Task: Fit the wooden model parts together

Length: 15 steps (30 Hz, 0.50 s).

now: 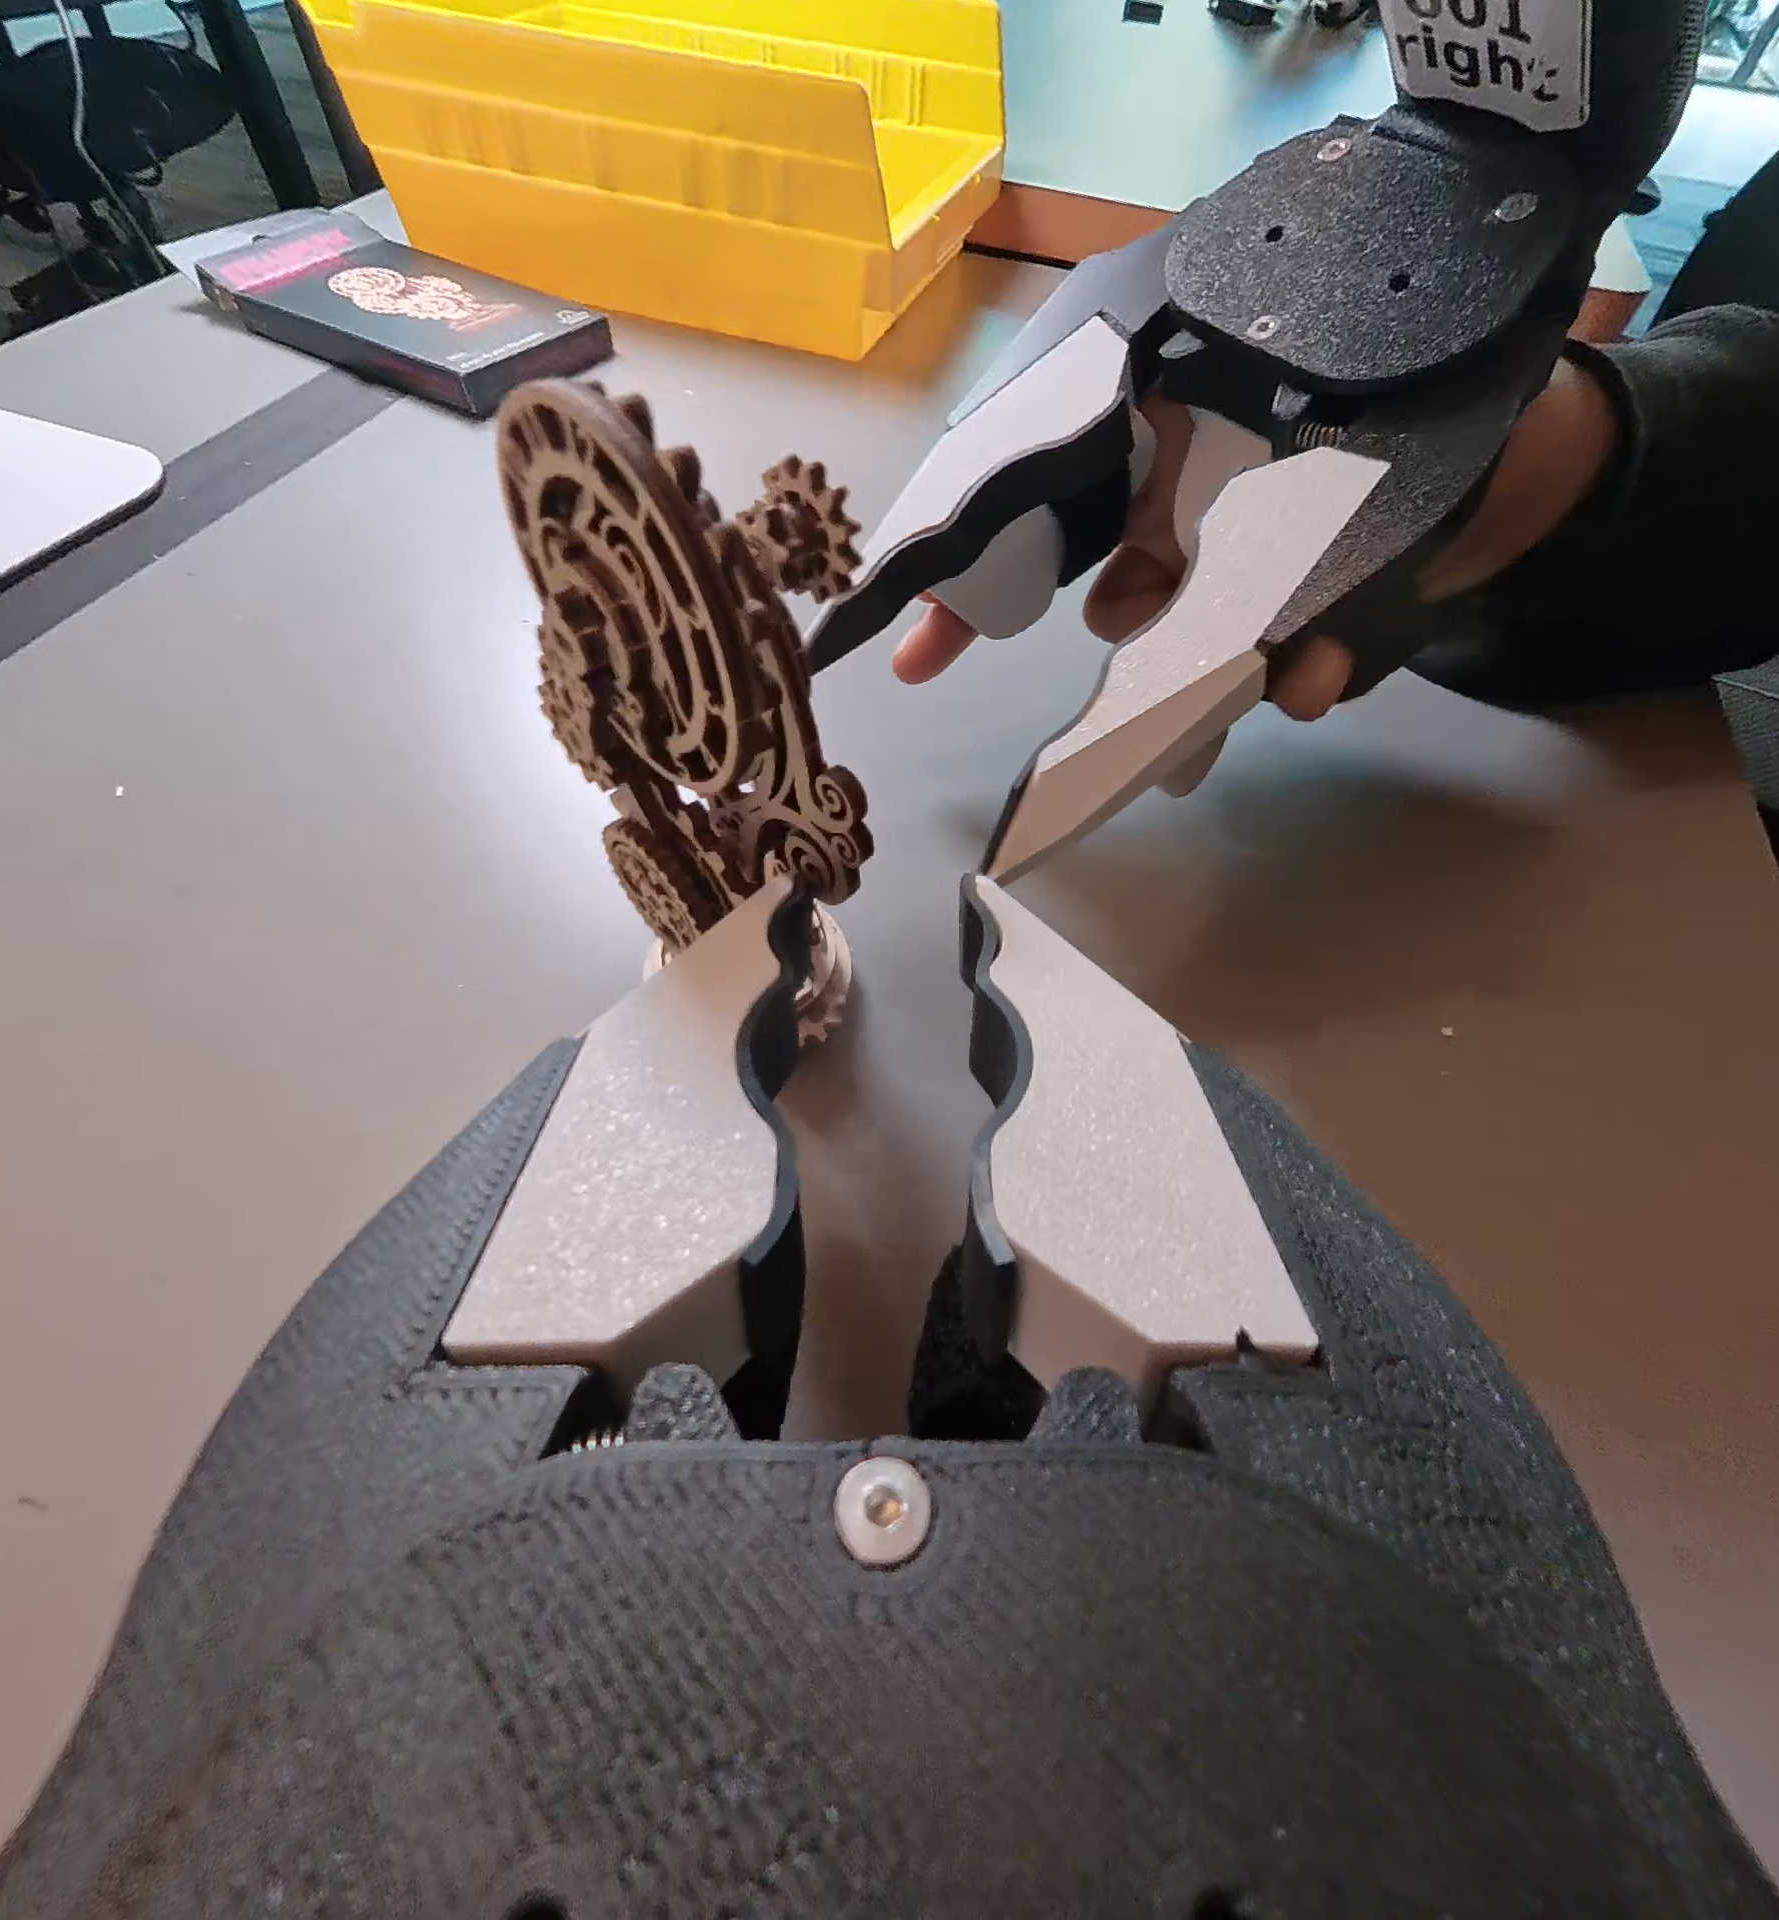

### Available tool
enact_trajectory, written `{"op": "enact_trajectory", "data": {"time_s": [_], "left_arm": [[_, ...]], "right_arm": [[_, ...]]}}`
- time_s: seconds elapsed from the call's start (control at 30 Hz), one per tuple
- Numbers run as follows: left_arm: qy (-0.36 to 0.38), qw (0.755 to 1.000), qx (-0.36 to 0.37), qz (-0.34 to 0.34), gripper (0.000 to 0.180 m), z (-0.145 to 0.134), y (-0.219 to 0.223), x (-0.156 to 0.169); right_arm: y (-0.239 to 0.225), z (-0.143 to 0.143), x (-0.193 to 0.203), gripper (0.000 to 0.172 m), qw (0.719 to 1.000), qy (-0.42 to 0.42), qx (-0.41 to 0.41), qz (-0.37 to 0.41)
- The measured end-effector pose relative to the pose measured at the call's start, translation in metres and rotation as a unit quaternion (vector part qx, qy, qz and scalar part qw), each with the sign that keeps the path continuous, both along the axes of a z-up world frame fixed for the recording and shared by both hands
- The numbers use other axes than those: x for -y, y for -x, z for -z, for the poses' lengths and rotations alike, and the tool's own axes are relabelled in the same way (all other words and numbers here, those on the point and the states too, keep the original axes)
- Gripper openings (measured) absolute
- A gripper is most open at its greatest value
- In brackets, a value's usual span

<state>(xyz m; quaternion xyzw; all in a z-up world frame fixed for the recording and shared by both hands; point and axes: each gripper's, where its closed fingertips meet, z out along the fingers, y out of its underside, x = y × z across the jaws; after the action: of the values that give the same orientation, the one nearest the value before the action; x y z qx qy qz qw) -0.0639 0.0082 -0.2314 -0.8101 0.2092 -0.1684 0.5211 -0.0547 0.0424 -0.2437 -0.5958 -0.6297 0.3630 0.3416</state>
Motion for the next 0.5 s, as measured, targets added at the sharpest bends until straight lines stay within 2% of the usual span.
{"op": "enact_trajectory", "data": {"time_s": [0.03, 0.23, 0.33, 0.43, 0.5], "left_arm": [[0.004, 1.000, 0.001, 0.006, 0.029, 0.000, -0.002, 0.001], [0.038, 0.997, -0.001, 0.066, 0.032, -0.002, -0.009, 0.024], [0.018, 0.995, -0.005, 0.101, 0.028, -0.011, -0.006, 0.040], [-0.002, 0.999, -0.004, 0.042, 0.030, -0.013, 0.022, 0.029], [-0.006, 1.000, 0.000, 0.003, 0.034, -0.009, 0.038, 0.020]], "right_arm": [[0.003, 0.001, 0.000, 0.072, 1.000, -0.007, 0.002, 0.007], [0.014, 0.004, 0.009, 0.068, 1.000, -0.002, 0.013, 0.009], [0.016, 0.009, 0.015, 0.080, 0.999, -0.014, 0.025, 0.018], [0.025, 0.011, 0.015, 0.087, 0.999, -0.019, 0.023, 0.044], [0.033, 0.013, 0.014, 0.085, 0.998, -0.018, 0.026, 0.050]]}}
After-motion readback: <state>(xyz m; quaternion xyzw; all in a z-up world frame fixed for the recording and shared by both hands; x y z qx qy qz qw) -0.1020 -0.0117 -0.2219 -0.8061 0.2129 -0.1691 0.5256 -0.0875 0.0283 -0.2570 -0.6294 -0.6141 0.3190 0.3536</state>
